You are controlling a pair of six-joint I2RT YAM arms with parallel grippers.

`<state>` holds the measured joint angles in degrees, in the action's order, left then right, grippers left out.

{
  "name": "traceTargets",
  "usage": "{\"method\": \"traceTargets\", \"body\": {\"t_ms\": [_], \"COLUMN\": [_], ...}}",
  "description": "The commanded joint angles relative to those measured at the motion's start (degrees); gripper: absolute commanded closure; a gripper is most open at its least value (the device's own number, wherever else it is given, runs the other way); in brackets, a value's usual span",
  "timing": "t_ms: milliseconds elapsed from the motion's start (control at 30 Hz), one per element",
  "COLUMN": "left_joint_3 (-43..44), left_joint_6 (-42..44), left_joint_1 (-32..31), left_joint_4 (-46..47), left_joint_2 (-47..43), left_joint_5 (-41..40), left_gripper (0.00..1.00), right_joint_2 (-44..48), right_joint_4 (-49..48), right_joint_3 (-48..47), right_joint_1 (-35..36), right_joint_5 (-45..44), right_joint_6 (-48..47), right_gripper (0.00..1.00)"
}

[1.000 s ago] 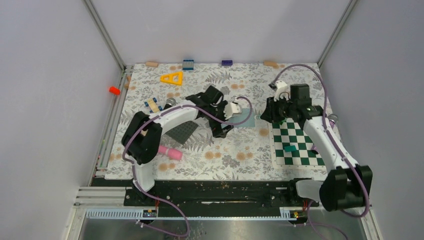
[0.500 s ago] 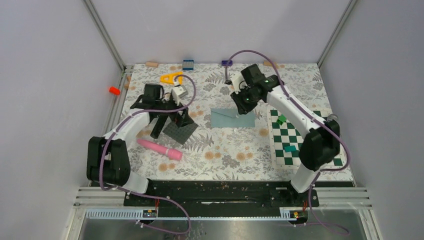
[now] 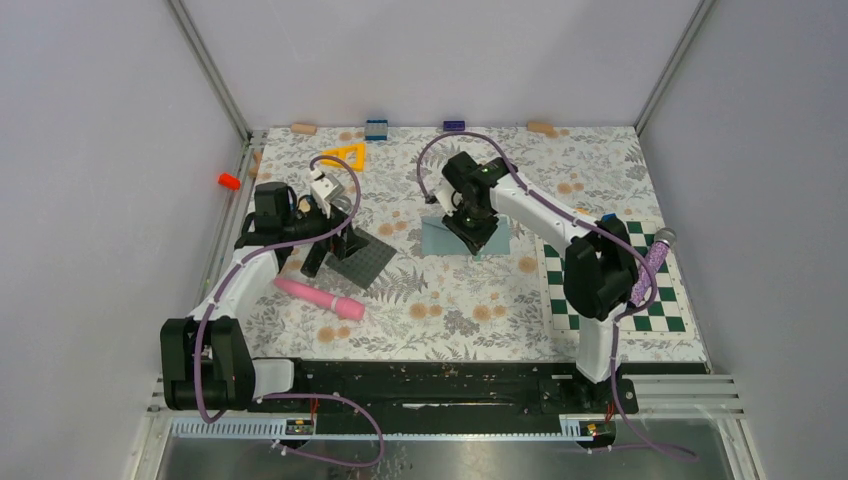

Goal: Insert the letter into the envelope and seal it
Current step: Close the solid glue cap on the solid glue.

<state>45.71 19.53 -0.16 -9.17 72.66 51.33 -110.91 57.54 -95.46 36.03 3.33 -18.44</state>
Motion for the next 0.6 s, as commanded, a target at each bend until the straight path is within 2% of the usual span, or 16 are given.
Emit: {"method": "traceTargets", "body": {"t_ms": [0,233,567], "left_joint_3": [-0.3,-1.0,-1.4], "left_joint_6": [-0.3,-0.3,-0.3], "left_joint_1": [0.1,0.1,0.1], "left_joint_4": [3.4,4.2,4.7], "left_joint_2": [-0.3,-0.6,-0.4], "left_joint_5": [1.5,2.1,2.0], "left_gripper": [0.01,0.01,0.01], "right_joint_2": [-1.7,-4.0,-3.8], "right_joint_4": [1.8,1.6,-0.2], "right_joint_3": [-3.6,-6.0,-4.0], "right_joint_1": [1.5,2.5,2.5], "right_joint_5": [-2.1,-3.0,-4.5], "right_joint_6": [-0.3,-0.6,-1.0], "right_gripper": [1.0,1.0,1.0]}}
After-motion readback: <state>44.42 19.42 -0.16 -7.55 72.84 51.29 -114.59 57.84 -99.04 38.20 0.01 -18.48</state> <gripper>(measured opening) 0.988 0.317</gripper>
